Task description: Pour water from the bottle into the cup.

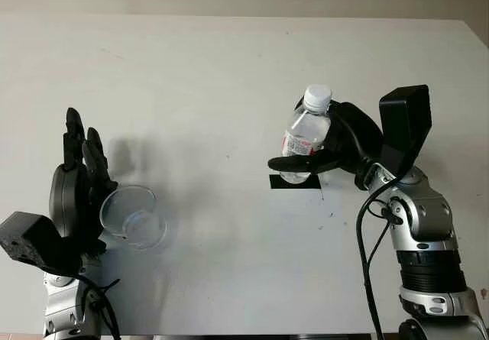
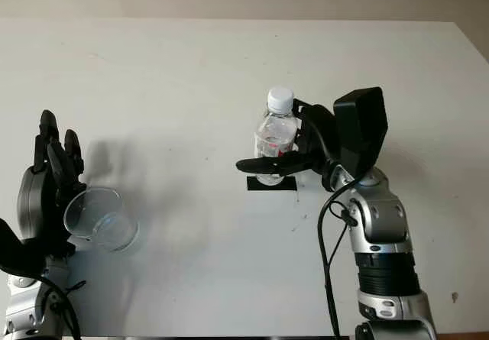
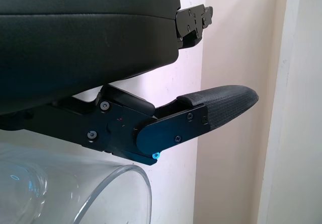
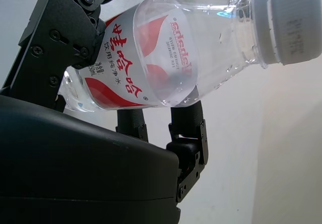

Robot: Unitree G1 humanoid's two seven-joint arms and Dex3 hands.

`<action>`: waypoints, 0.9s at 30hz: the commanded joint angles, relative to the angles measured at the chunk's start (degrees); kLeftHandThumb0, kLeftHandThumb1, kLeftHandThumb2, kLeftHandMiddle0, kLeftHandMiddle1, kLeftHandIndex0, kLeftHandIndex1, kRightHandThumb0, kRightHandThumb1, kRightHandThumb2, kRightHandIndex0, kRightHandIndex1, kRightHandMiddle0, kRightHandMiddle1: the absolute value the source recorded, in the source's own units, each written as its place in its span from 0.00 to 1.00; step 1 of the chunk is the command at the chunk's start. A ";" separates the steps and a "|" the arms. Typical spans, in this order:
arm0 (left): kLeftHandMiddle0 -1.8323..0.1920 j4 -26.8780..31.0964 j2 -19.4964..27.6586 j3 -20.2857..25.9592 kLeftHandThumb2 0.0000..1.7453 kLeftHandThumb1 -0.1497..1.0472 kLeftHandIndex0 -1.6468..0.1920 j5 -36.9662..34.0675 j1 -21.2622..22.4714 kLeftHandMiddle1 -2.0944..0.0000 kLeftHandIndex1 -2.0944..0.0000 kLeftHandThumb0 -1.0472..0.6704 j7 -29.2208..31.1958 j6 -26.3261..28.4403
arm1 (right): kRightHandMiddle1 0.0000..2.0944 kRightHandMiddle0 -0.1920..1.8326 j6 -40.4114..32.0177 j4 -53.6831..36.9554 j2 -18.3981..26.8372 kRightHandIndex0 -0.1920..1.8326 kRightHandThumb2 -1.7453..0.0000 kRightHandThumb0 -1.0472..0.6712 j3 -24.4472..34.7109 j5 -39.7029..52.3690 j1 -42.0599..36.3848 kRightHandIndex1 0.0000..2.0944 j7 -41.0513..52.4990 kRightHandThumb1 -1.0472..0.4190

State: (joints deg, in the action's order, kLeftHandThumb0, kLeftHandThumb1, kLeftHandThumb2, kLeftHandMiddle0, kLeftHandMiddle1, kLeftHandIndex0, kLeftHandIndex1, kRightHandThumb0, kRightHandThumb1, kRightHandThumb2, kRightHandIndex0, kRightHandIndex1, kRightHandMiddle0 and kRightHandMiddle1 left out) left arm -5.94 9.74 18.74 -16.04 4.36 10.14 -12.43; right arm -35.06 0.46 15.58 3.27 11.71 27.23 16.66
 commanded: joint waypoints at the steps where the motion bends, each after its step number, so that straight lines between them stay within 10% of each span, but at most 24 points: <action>1: 1.00 -0.17 -0.42 0.04 0.44 1.00 1.00 -0.33 -2.02 0.98 1.00 0.16 0.01 0.36 | 1.00 0.61 0.36 -0.21 -0.40 0.86 0.78 0.51 0.16 0.25 -0.74 1.00 0.03 0.00; 27: 1.00 -0.95 0.30 0.95 0.43 1.00 1.00 -0.84 -1.88 0.97 1.00 0.16 0.83 -0.41 | 1.00 0.72 5.27 1.79 -0.61 0.91 0.82 0.48 -1.42 -0.36 -3.24 1.00 4.33 0.00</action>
State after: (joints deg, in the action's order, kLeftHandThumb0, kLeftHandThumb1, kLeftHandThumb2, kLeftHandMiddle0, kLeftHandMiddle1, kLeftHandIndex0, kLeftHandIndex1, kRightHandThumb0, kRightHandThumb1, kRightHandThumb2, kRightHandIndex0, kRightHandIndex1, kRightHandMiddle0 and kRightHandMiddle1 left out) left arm -5.95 9.99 19.40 -16.79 3.65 11.07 -13.23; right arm -30.46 2.38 14.39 2.39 11.64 25.14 20.58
